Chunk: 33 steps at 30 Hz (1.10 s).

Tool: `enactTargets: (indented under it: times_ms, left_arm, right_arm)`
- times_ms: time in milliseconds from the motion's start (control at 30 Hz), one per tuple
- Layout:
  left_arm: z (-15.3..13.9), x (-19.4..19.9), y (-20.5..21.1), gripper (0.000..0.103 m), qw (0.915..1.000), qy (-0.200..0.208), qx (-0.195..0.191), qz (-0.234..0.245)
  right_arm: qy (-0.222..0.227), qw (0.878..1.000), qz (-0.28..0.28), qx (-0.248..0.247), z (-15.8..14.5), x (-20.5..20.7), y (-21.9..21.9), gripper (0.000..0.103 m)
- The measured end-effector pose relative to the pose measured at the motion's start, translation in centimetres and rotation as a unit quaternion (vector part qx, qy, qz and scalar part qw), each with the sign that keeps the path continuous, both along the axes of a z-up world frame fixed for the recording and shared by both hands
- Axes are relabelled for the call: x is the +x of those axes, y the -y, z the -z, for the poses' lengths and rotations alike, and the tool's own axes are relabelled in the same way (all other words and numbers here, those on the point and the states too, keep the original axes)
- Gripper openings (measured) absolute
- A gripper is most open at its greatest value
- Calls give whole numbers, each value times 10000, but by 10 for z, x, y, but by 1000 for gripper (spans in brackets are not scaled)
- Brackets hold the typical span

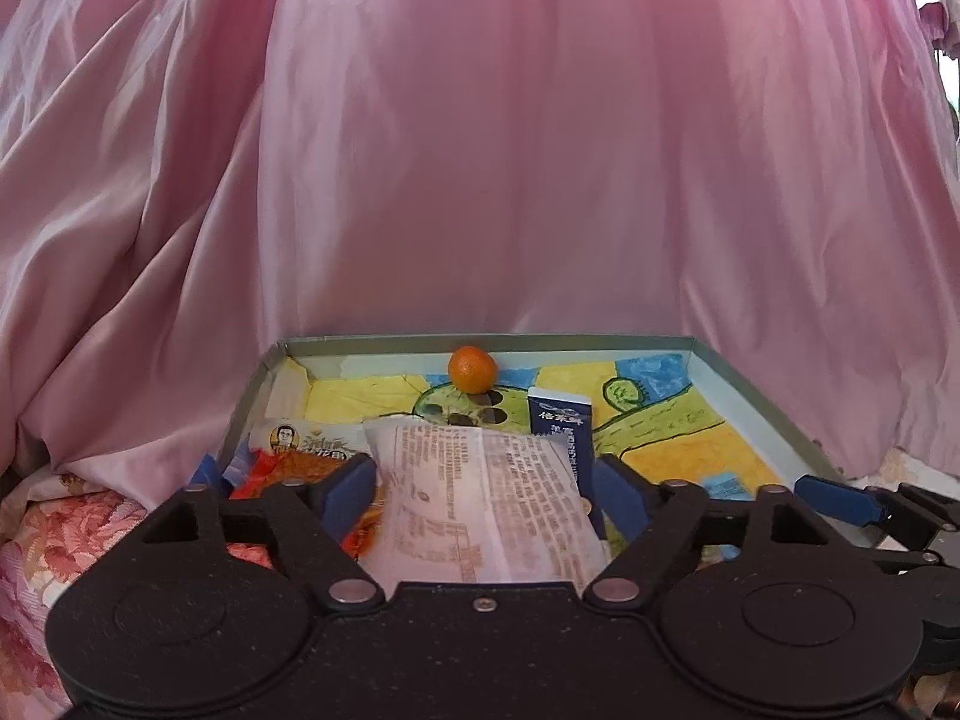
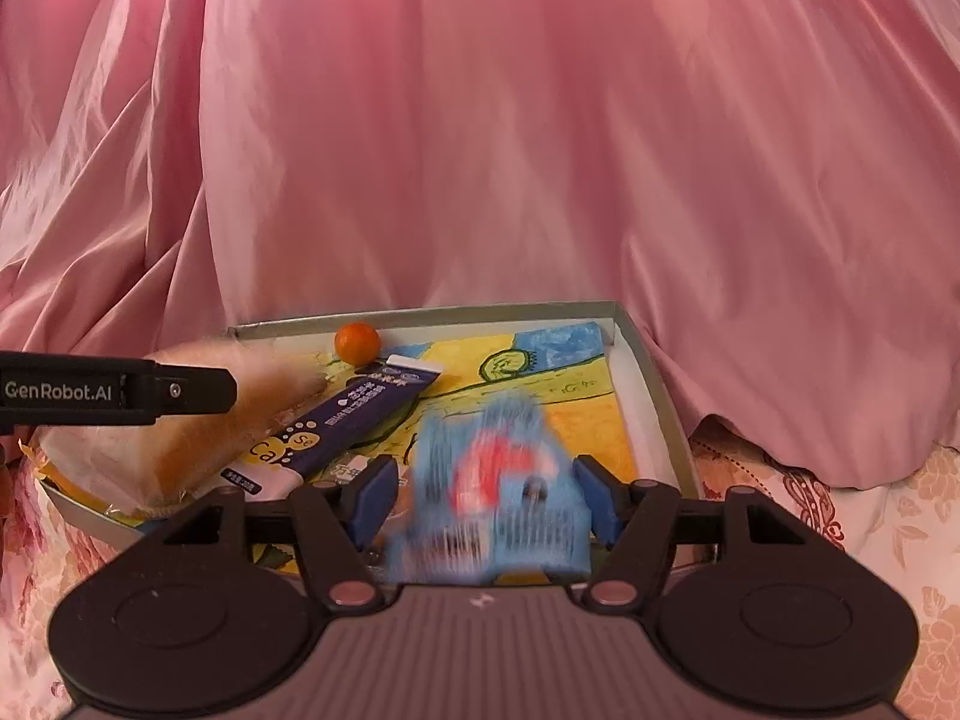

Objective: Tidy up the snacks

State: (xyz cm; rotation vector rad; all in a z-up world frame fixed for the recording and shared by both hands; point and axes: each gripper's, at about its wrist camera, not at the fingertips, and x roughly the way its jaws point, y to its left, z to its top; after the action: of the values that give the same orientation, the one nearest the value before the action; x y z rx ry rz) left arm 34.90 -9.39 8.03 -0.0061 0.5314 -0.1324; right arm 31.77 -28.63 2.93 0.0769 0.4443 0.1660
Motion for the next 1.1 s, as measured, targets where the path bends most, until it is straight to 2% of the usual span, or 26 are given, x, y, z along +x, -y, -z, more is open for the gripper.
enactTargets:
  times_ms: [233,333,600,833,1100]
  left_arm:
    - [-4,-5,5,93,9998,164,31,71]
    - [-4,-7,4,101,9998,215,39,-13]
    - [-7,-12,-1,102,9991,347,113,-214]
    - [-11,-26,1,102,9956,763,440,-331]
    - [-21,-42,-10,102,9914,1127,204,-639]
  right_arm:
    - [86,10000,1,25,1,-2,-2,75]
    - [117,9999,10,22,-1,-4,-3,79]
    - [279,9995,140,76,-8,-9,-3,90]
    - [530,9981,294,135,-14,-19,-2,102]
    - [808,9950,565,181,-27,-33,0,103]
